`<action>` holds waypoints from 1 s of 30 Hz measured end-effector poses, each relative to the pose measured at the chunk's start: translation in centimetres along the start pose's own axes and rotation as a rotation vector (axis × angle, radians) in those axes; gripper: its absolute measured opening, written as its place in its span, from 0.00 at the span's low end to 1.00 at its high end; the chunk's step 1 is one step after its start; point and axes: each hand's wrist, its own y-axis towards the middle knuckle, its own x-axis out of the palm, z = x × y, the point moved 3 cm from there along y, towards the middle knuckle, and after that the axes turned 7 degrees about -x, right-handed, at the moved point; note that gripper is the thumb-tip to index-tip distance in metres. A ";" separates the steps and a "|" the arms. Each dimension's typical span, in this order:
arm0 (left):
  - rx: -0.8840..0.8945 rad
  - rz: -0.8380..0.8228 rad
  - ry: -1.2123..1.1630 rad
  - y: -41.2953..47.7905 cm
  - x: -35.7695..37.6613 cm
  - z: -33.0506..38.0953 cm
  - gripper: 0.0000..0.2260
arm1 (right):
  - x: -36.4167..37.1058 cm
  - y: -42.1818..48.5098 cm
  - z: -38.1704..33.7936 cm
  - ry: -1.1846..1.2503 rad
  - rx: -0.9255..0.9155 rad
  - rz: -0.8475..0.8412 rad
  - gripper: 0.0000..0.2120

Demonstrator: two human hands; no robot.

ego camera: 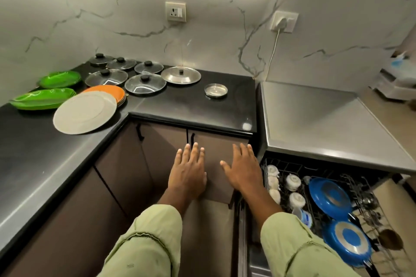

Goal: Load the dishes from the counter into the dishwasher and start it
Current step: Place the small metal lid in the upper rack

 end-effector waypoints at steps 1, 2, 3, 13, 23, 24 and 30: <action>0.007 -0.001 0.002 0.9 0.0 -0.2 0.32 | 0.0 0.9 0.1 0.003 0.010 0.006 0.35; 0.013 -0.005 0.010 1.6 0.1 -0.4 0.32 | 0.1 1.8 0.2 0.004 0.019 0.007 0.35; 0.019 -0.009 0.014 2.6 0.2 -0.7 0.32 | 0.3 2.9 0.3 0.008 0.027 0.008 0.35; -0.030 -0.090 0.034 15.3 0.7 -3.4 0.31 | 2.7 16.1 1.8 0.062 0.054 -0.065 0.32; -0.057 -0.174 0.017 25.6 1.3 -3.8 0.33 | 3.2 28.1 3.8 0.128 0.083 -0.144 0.27; -0.057 -0.188 0.015 26.6 1.4 -4.0 0.34 | 3.2 29.1 3.8 0.139 0.100 -0.153 0.25; -0.020 -0.291 -0.021 33.9 2.6 -5.6 0.39 | 3.2 34.8 4.8 0.331 0.284 -0.119 0.20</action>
